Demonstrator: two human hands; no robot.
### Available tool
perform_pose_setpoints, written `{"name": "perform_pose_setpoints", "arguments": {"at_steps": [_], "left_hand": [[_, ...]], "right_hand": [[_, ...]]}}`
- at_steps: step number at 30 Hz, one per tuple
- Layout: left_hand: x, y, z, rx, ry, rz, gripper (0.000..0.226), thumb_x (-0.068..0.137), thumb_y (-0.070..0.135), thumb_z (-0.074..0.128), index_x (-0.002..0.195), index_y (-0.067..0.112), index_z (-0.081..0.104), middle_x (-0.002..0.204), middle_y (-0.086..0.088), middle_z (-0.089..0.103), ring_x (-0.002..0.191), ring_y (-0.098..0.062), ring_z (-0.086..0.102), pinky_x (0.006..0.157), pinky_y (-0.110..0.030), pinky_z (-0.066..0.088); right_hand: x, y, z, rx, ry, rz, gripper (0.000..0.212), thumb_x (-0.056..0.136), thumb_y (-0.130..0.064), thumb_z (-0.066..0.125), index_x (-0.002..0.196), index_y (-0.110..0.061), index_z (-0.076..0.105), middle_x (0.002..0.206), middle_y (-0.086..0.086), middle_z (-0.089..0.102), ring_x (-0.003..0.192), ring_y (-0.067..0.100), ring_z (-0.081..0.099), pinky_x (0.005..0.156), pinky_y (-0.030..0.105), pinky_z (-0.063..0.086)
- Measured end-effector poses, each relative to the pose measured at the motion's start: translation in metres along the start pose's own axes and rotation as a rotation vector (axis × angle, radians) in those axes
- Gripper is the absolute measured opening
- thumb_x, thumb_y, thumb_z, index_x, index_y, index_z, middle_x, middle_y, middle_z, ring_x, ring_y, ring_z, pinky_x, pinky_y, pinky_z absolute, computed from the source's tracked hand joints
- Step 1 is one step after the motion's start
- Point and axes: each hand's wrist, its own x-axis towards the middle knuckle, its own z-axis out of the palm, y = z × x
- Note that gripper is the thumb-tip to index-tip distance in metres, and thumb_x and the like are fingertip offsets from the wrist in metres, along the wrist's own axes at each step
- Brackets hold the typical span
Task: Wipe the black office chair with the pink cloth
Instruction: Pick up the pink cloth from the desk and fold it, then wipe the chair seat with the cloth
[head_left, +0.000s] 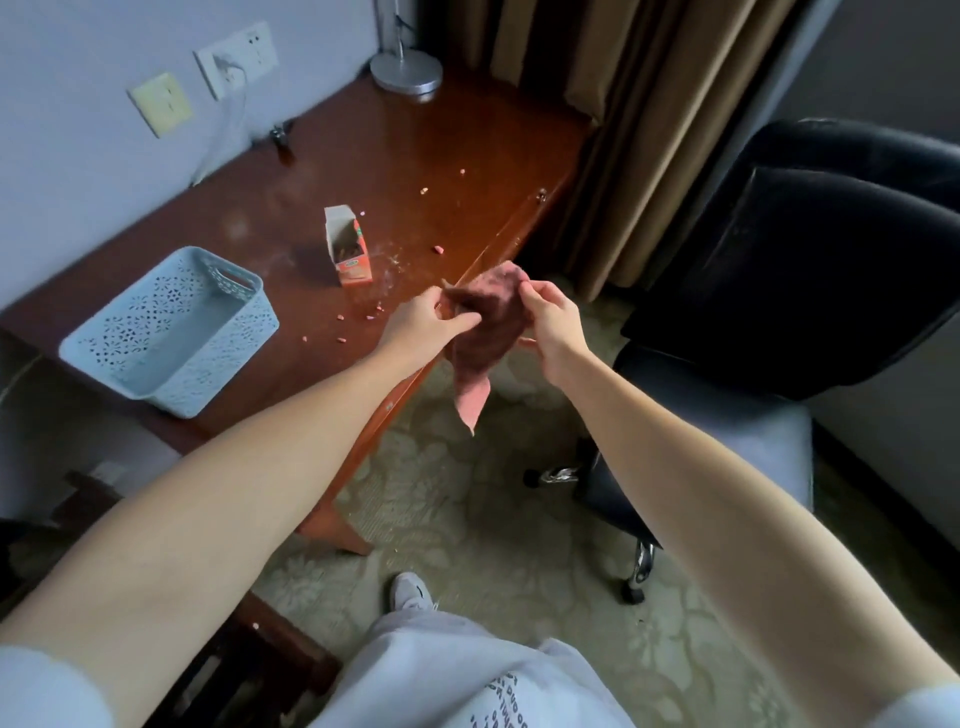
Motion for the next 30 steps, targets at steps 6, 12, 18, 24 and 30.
{"name": "perform_pose_setpoints", "arguments": {"at_steps": [6, 12, 18, 24, 30], "left_hand": [[-0.005, 0.063, 0.042, -0.024, -0.033, 0.126, 0.078, 0.084, 0.054, 0.071, 0.147, 0.031, 0.031, 0.129, 0.002, 0.056, 0.108, -0.018, 0.059, 0.095, -0.038, 0.05], [-0.006, 0.108, 0.091, -0.048, -0.206, 0.22, 0.066, 0.088, 0.044, 0.07, 0.146, 0.041, 0.04, 0.145, 0.002, 0.05, 0.123, -0.017, 0.052, 0.106, -0.042, 0.042], [-0.015, 0.153, 0.139, -0.09, -0.269, 0.263, 0.018, 0.089, 0.029, 0.07, 0.107, 0.03, 0.07, 0.11, 0.004, 0.07, 0.109, -0.017, 0.063, 0.096, -0.036, 0.05], [-0.023, 0.188, 0.187, -0.136, -0.236, 0.253, 0.024, 0.081, 0.032, 0.072, 0.094, 0.012, 0.074, 0.094, -0.001, 0.075, 0.091, -0.016, 0.068, 0.085, -0.028, 0.052], [-0.029, 0.226, 0.237, -0.13, -0.17, 0.234, 0.009, 0.091, 0.025, 0.064, 0.088, 0.017, 0.067, 0.082, 0.003, 0.065, 0.078, -0.012, 0.057, 0.06, -0.017, 0.04]], "right_hand": [[-0.021, -0.012, -0.071, -0.01, 0.025, -0.058, 0.013, 0.097, -0.02, 0.057, 0.089, -0.018, 0.067, 0.08, 0.0, 0.067, 0.069, 0.011, 0.06, 0.065, 0.028, 0.047], [-0.037, -0.017, -0.14, -0.007, -0.005, -0.061, 0.012, 0.093, -0.023, 0.062, 0.097, -0.019, 0.072, 0.086, 0.001, 0.073, 0.081, 0.014, 0.066, 0.077, 0.033, 0.049], [-0.052, -0.013, -0.204, 0.028, -0.011, -0.052, 0.012, 0.093, -0.022, 0.063, 0.092, -0.017, 0.074, 0.086, 0.002, 0.073, 0.078, 0.013, 0.067, 0.077, 0.032, 0.049], [-0.068, -0.003, -0.262, 0.057, 0.037, -0.066, 0.016, 0.093, -0.02, 0.063, 0.099, -0.01, 0.073, 0.088, 0.006, 0.072, 0.081, 0.018, 0.066, 0.08, 0.034, 0.051], [-0.086, 0.01, -0.321, -0.063, 0.053, -0.002, 0.008, 0.089, -0.02, 0.067, 0.089, -0.013, 0.072, 0.082, 0.003, 0.069, 0.077, 0.017, 0.063, 0.076, 0.032, 0.049]]}}
